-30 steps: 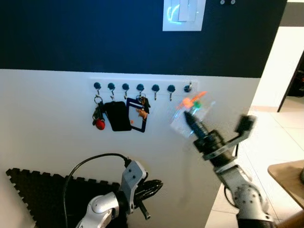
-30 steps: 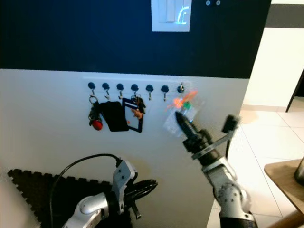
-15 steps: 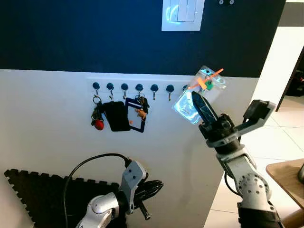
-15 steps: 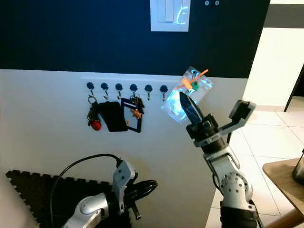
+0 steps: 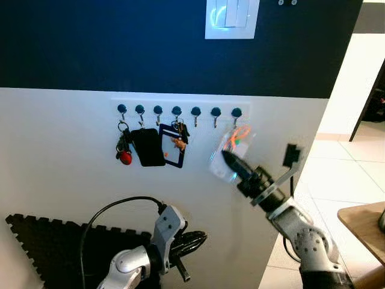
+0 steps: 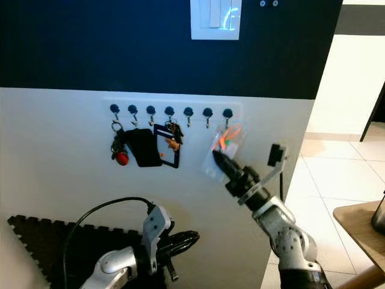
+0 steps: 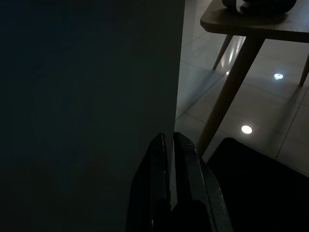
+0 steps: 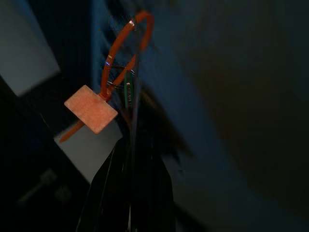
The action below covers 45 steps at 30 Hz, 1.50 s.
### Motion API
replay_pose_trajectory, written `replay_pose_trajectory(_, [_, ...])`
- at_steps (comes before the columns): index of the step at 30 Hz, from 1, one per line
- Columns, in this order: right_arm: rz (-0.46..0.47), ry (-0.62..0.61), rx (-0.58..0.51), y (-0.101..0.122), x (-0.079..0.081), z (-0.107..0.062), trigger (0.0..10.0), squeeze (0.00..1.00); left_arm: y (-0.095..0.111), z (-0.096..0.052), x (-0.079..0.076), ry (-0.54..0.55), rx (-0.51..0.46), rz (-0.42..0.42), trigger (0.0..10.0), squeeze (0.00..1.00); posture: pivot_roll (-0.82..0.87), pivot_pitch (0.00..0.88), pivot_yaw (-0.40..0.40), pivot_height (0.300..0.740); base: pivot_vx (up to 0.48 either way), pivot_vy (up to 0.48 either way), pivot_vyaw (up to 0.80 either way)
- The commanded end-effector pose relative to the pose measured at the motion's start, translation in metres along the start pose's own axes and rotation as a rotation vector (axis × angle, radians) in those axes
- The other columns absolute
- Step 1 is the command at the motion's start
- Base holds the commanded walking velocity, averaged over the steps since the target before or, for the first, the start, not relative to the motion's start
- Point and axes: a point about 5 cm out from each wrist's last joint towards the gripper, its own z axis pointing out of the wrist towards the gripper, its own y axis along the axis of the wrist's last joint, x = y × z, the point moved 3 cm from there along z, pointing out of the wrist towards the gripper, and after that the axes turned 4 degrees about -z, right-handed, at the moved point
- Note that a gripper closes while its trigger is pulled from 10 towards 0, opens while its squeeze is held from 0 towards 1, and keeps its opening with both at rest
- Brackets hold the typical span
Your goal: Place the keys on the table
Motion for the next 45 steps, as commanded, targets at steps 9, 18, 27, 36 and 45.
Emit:
replay_pose_trajectory(9, [0.024, 0.04, 0.049, -0.021, 0.001, -0.02, 10.0, 0.0, -0.004, 0.0, -0.004, -0.019, 0.017, -0.007, 10.0, 0.0, 0.03, 0.024, 0.02, 0.74, 0.0, 0.0, 0.0])
replay_pose_trajectory(18, [-0.072, -0.338, 0.226, -0.071, -0.064, -0.06, 10.0, 0.0, -0.031, -0.004, 0.007, 0.083, 0.132, 0.0, 10.0, 0.0, 0.03, 0.023, 0.019, 0.74, 0.0, 0.0, 0.0])
replay_pose_trajectory(27, [-0.211, -0.822, 0.379, -0.113, -0.119, -0.145, 10.0, 0.0, -0.112, -0.053, 0.041, 0.517, 0.483, -0.082, 10.0, 0.0, 0.03, 0.022, 0.019, 0.74, 0.0, 0.0, 0.0])
replay_pose_trajectory(36, [-0.236, -1.103, 0.507, -0.142, -0.129, -0.207, 10.0, 0.0, -0.148, -0.107, 0.058, 0.937, 0.524, -0.373, 10.0, 0.0, 0.02, 0.015, 0.016, 0.74, 0.0, 0.0, 0.0])
replay_pose_trajectory(45, [-0.292, -1.269, 0.618, -0.16, -0.126, -0.249, 10.0, 0.0, -0.168, -0.112, 0.039, 0.948, 0.562, -0.421, 10.0, 0.0, 0.01, 0.0, 0.01, 0.74, 0.0, 0.0, 0.0])
